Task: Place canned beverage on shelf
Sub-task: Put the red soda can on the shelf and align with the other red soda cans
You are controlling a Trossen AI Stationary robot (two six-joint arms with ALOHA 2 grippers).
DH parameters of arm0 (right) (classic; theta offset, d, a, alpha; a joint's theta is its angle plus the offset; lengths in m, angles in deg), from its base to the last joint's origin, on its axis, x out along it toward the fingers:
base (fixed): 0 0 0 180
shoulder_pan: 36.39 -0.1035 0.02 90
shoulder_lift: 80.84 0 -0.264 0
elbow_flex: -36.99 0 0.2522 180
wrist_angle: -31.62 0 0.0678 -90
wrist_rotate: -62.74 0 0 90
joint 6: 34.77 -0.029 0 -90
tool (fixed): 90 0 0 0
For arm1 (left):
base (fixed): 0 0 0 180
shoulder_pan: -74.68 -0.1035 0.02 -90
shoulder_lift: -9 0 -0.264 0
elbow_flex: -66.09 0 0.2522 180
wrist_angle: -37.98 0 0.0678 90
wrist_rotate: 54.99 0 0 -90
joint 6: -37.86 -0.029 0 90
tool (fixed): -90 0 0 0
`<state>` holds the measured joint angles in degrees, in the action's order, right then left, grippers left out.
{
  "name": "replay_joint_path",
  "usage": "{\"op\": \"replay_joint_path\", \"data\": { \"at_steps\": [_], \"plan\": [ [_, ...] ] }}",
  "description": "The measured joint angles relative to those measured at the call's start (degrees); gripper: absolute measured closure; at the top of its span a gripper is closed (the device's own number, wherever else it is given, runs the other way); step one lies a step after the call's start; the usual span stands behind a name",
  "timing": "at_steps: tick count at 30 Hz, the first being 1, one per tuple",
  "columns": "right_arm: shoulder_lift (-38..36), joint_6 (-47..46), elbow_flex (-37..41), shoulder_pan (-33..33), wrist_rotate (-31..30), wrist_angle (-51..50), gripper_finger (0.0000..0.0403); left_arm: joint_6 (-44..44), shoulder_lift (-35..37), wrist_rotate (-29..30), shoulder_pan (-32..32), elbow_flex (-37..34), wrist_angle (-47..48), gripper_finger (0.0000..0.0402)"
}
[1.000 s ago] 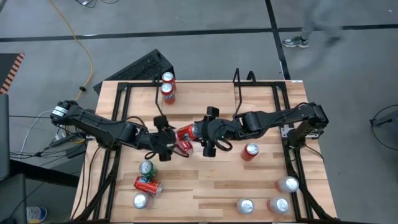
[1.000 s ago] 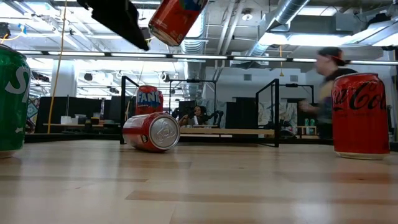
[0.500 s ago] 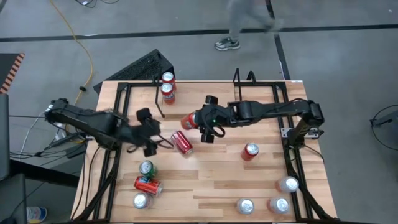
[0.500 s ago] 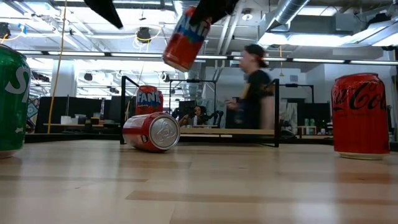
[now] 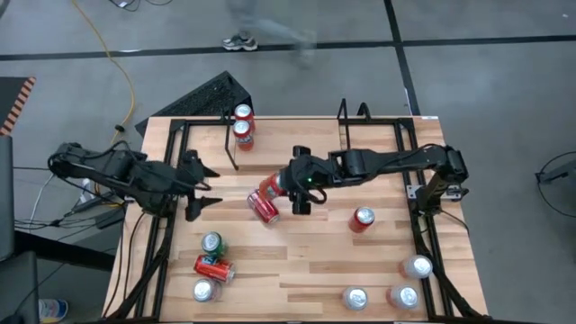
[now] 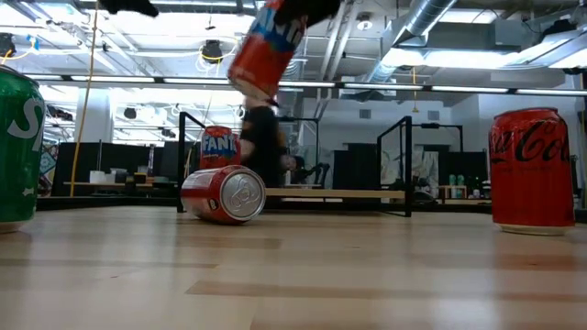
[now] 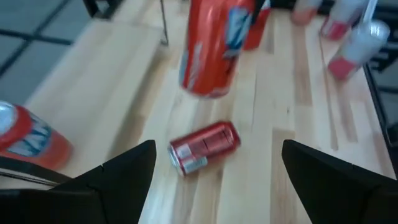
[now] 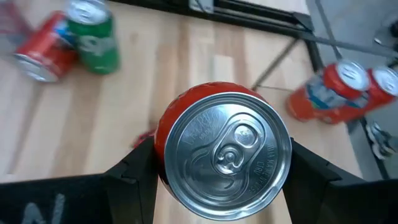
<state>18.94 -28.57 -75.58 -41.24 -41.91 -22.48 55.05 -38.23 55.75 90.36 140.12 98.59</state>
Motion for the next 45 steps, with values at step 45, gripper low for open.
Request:
{"op": "replay_joint_path", "data": {
  "at_steps": [45],
  "plan": [
    [0.0, -6.22, -0.35, -11.72, 2.25, -5.05, 0.0159, -7.1, -28.87, -35.68, -10.31, -3.97, -38.79, 0.0066]
  ]
}}
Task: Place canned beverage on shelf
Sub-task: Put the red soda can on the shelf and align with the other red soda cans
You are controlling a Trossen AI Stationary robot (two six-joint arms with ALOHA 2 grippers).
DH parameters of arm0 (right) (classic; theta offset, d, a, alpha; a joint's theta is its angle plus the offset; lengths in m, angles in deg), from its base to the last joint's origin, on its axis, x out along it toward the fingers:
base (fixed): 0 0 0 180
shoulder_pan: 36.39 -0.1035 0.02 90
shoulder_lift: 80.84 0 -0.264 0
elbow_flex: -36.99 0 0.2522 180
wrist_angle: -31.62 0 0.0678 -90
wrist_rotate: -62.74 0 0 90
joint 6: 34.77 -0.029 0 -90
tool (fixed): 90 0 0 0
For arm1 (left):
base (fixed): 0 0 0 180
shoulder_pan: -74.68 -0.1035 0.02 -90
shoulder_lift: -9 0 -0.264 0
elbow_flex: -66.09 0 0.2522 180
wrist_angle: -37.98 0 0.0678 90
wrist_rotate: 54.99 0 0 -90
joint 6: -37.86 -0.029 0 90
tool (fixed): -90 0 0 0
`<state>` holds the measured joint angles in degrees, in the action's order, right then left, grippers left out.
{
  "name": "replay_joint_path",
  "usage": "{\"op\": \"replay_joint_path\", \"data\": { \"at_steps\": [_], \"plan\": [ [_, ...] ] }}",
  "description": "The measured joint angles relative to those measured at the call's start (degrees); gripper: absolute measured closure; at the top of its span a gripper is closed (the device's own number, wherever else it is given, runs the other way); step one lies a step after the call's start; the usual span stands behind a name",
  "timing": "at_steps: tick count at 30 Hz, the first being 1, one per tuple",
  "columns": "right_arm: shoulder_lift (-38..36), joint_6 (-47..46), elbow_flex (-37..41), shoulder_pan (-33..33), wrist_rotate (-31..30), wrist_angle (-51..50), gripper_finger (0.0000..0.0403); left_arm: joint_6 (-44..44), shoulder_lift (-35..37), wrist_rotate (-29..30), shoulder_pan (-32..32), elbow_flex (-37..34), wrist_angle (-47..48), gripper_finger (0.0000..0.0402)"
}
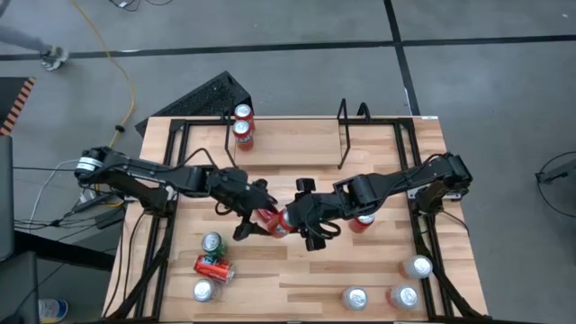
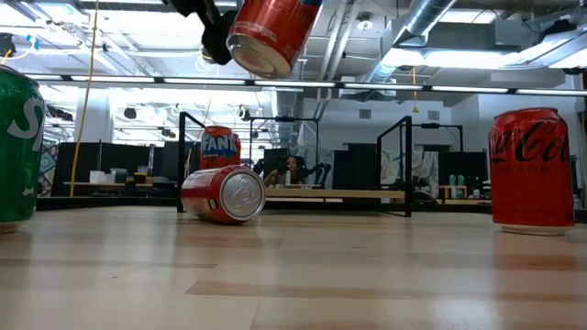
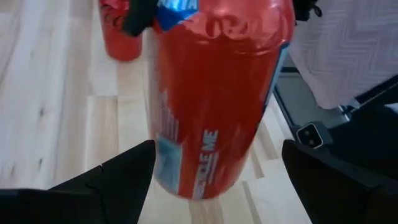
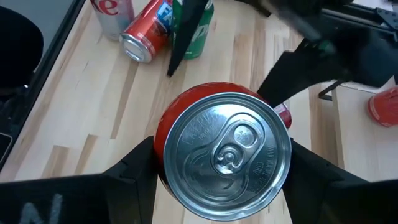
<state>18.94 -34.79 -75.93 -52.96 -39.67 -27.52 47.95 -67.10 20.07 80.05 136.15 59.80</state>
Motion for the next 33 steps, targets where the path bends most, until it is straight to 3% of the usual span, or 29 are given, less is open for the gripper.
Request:
{"op": "replay_joint_path", "data": {
  "at_steps": [16, 26, 33],
  "plan": [
    [-0.02, 1.41, -0.04, -0.23, 0.57, 4.85, 0.0157, -1.02, 0.06, -1.75, -0.28, 0.01, -9.21, 0.0066],
    [-0.02, 3.09, -0.04, -0.27, 0.55, 6.47, 0.0157, -0.36, 0.14, -2.12, -0.24, 0.06, -8.27, 0.0109],
    [-0.02, 3.53, 0.02, 0.09, 0.59, 7.4, 0.0144, -0.46, 0.19, -0.69, 0.75, 0.06, -8.68, 0.0117]
  ]
}}
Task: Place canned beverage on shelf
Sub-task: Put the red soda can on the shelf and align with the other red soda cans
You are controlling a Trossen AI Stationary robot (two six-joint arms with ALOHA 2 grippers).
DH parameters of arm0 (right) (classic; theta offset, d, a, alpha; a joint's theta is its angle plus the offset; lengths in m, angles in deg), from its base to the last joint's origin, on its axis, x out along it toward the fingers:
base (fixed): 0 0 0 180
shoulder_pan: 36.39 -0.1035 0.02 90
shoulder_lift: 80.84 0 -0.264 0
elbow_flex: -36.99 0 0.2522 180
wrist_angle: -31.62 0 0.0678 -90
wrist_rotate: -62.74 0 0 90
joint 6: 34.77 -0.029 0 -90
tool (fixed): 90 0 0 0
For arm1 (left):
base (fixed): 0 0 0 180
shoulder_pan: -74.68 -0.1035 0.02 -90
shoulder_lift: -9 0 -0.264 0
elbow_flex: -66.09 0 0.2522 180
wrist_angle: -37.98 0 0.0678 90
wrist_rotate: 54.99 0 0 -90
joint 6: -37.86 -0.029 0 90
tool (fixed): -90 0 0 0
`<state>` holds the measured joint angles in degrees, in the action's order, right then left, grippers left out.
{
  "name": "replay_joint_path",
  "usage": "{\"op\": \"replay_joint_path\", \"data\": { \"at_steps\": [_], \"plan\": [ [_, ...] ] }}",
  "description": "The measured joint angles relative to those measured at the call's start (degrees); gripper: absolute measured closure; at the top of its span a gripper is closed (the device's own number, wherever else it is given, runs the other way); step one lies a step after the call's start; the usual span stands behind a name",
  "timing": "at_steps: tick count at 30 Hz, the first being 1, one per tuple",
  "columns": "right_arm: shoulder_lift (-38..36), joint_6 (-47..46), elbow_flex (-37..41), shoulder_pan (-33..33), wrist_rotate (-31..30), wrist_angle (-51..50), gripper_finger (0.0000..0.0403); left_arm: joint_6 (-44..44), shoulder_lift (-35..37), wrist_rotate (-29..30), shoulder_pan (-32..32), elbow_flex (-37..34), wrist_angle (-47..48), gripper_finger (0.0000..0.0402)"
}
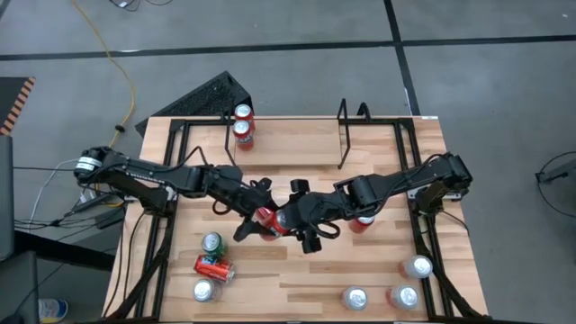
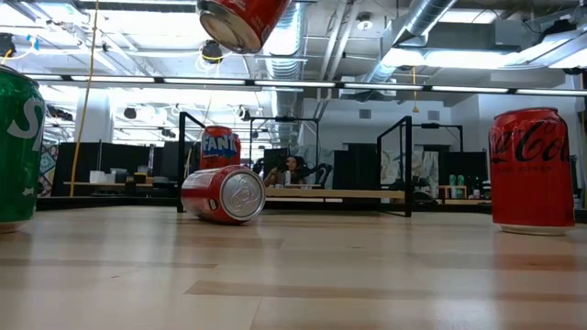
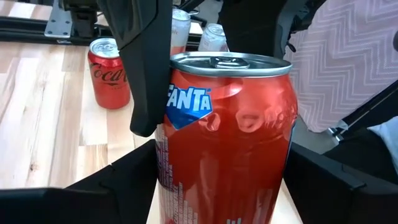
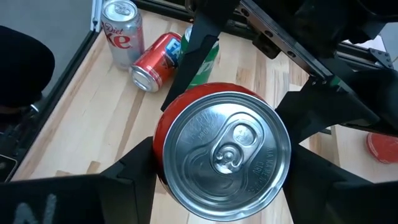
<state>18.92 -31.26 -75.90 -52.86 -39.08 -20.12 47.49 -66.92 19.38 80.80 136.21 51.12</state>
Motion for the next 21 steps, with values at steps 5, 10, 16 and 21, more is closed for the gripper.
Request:
{"op": "replay_joint_path", "data": {
  "at_steps": [5, 10, 16, 21],
  "plan": [
    [-0.01, -0.47, -1.35, -0.09, 0.3, -0.84, 0.0115, -0.86, 0.04, 0.96, 0.87, -0.02, -2.49, 0.0118],
    [-0.02, -1.85, -4.25, -0.59, 0.37, -3.22, 0.0094, -1.1, 0.13, 1.09, 1.02, 0.0, -3.89, 0.0119],
    [-2.89, -5.66, -6.75, -0.54, -1.4, -3.69, 0.0092, -2.89, 2.34, 9.11, 0.95, -0.31, -1.24, 0.0119],
    [-6.06, -7.74, -6.52, -1.98, -5.59, -7.33, 0.0093, -4.85, 7.42, 12.19, 0.98, -0.17, -3.09, 0.0118]
  ]
}}
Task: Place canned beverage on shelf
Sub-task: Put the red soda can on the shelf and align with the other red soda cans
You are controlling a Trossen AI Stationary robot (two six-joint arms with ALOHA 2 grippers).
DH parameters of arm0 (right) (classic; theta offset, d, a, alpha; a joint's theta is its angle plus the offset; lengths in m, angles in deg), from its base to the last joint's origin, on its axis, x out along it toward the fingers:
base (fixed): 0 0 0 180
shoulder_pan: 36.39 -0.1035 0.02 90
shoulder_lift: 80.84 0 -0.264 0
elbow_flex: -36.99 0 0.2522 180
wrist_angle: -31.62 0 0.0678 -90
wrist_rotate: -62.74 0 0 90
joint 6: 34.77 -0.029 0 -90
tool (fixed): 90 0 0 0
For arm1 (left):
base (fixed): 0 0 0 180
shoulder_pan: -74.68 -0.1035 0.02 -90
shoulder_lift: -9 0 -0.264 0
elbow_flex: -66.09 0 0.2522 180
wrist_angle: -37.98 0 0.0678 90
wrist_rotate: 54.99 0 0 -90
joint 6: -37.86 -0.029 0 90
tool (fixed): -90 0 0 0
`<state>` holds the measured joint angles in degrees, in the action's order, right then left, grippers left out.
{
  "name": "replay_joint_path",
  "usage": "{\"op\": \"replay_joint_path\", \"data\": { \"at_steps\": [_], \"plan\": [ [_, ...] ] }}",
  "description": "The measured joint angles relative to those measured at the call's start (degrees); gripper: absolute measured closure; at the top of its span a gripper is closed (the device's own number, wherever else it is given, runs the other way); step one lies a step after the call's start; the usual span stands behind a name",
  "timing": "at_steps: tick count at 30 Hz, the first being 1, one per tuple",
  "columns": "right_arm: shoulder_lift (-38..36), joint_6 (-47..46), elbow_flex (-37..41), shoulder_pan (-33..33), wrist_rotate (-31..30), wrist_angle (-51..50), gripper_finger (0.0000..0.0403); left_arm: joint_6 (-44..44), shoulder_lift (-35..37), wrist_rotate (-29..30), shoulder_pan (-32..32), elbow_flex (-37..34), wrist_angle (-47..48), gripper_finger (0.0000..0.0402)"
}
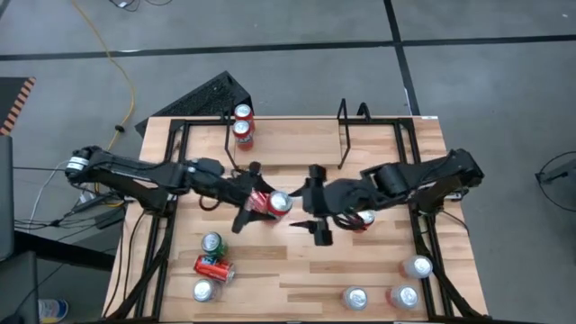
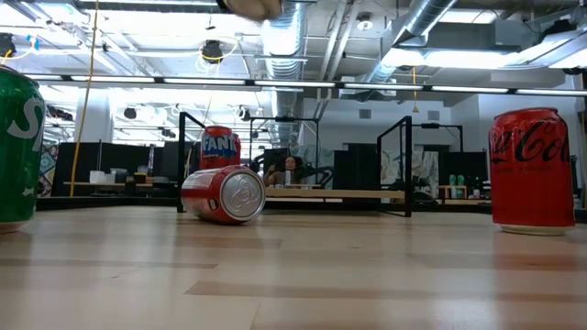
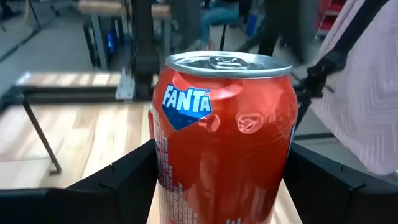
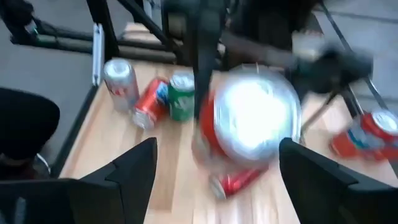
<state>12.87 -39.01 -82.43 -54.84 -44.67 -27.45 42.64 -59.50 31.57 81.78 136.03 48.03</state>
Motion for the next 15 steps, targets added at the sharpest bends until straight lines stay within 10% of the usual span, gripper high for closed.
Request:
{"op": "replay_joint_path", "data": {
  "at_steps": [6, 15],
  "plan": [
    [-4.61, -3.97, 5.36, -3.36, -8.71, 1.05, 0.0092, -1.19, 6.86, 1.27, 0.71, -5.73, -6.67, 0.0117],
    [-6.87, 0.29, 23.78, -3.57, -10.23, 34.5, 0.0092, 0.5, 14.17, 2.91, 1.27, -19.62, -26.98, 0.0116]
  ]
}}
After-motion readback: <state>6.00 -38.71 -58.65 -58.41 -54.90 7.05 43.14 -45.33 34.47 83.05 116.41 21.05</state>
